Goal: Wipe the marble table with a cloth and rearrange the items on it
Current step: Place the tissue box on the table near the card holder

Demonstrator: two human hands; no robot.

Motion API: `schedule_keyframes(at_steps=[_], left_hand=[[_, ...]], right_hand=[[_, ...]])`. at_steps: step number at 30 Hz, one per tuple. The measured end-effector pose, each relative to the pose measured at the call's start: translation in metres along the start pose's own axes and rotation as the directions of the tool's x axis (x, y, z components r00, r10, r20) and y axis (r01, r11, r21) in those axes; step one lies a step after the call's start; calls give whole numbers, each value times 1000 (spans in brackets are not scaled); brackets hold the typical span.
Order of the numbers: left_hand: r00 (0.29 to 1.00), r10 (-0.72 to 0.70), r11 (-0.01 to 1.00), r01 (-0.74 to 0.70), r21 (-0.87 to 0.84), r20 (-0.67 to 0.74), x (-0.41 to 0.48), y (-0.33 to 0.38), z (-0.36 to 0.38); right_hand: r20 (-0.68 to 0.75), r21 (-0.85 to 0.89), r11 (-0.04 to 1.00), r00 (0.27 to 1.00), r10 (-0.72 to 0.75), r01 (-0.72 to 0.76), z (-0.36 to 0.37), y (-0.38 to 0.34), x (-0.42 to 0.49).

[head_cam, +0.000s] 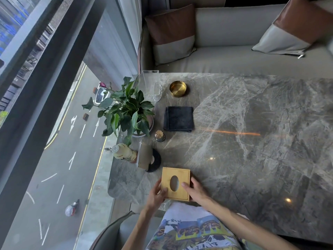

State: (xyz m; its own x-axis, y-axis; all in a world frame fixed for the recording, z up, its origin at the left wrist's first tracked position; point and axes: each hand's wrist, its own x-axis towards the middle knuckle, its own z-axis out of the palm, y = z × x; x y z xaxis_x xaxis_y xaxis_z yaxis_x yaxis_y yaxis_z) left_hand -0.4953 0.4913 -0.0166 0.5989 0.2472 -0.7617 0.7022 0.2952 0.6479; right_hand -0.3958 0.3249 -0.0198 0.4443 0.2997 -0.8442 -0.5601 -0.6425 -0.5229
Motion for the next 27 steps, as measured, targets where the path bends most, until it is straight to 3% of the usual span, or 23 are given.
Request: schedule_keyframes(at_steps=[14,27], left_hand=[[998,57,998,-57,-5,33,0,-2,-3],[992,113,994,-112,-11,57,-11,9,-4]], right_hand=[[-32,-10,1000,999,3,-3,4,3,2],[27,8,1000,1000,-1,1,8,26,27]])
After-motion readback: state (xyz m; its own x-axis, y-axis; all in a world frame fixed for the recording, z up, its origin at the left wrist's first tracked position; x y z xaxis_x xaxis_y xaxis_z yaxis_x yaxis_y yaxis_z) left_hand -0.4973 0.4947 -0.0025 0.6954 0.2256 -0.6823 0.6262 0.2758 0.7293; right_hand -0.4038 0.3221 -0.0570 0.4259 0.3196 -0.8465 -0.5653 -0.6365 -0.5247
